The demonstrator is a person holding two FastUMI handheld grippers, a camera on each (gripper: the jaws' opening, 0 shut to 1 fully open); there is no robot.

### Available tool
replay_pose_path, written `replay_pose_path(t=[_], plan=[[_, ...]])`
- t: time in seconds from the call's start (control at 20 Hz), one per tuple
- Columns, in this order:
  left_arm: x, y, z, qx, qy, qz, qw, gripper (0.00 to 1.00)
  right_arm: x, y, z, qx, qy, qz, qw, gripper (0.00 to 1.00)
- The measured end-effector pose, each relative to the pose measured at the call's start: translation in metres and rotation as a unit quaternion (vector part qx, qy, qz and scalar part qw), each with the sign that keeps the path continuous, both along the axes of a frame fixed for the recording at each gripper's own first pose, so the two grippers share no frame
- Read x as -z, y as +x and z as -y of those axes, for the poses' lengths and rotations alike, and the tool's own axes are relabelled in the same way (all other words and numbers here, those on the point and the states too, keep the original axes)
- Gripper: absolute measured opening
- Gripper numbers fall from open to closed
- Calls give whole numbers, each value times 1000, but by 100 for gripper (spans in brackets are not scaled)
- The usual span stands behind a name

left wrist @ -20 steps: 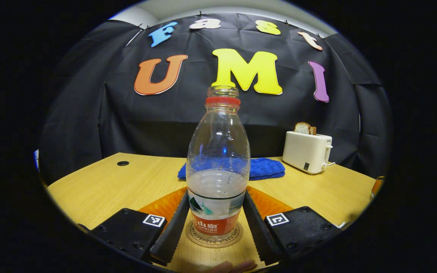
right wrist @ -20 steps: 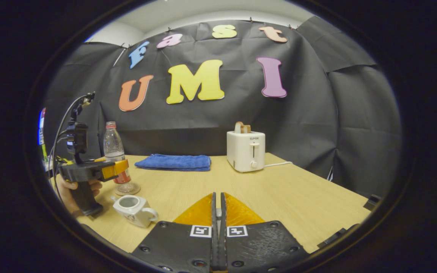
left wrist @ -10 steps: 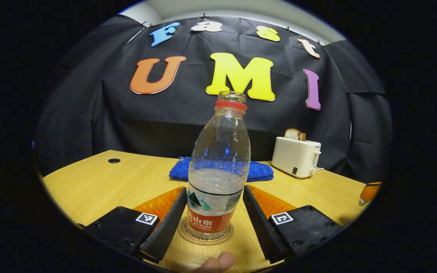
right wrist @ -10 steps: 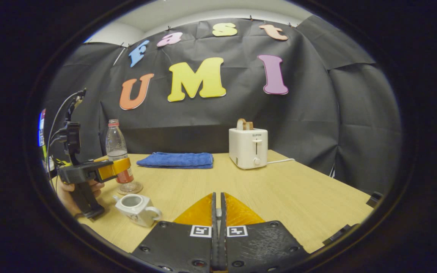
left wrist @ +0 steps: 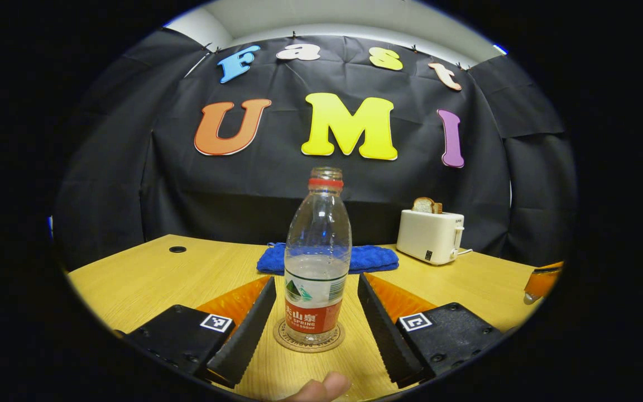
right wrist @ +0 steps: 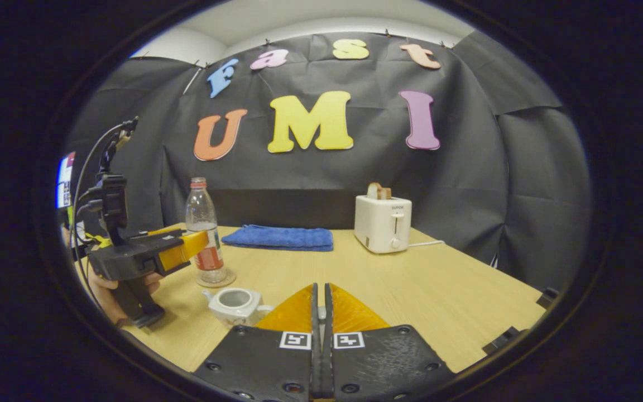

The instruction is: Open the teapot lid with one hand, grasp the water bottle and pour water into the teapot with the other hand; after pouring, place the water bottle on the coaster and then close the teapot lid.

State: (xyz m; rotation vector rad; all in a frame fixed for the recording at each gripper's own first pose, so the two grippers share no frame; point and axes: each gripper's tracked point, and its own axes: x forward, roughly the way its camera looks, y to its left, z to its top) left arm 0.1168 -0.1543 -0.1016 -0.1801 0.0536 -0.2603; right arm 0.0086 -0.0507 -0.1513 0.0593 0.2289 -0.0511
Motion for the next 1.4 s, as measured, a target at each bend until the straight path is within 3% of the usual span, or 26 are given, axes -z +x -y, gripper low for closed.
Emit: replay_pose_path(t=[0.35, 0.6, 1.05, 1.4], plan=[[-46, -54, -35, -37, -9, 30, 999, 93, -33, 0, -13, -22, -2, 23, 999, 1], [-63, -92, -62, -52, -15, 12, 998, 93, -43, 14, -34, -72, 8, 37, 997, 2], [-79, -136, -91, -54, -6, -1, 999, 92, -18, 40, -82, -136, 23, -1, 991, 1], [-78, -138, -103, -50, 26, 4, 998, 92, 4, 57, -104, -129, 36, -13, 991, 1]])
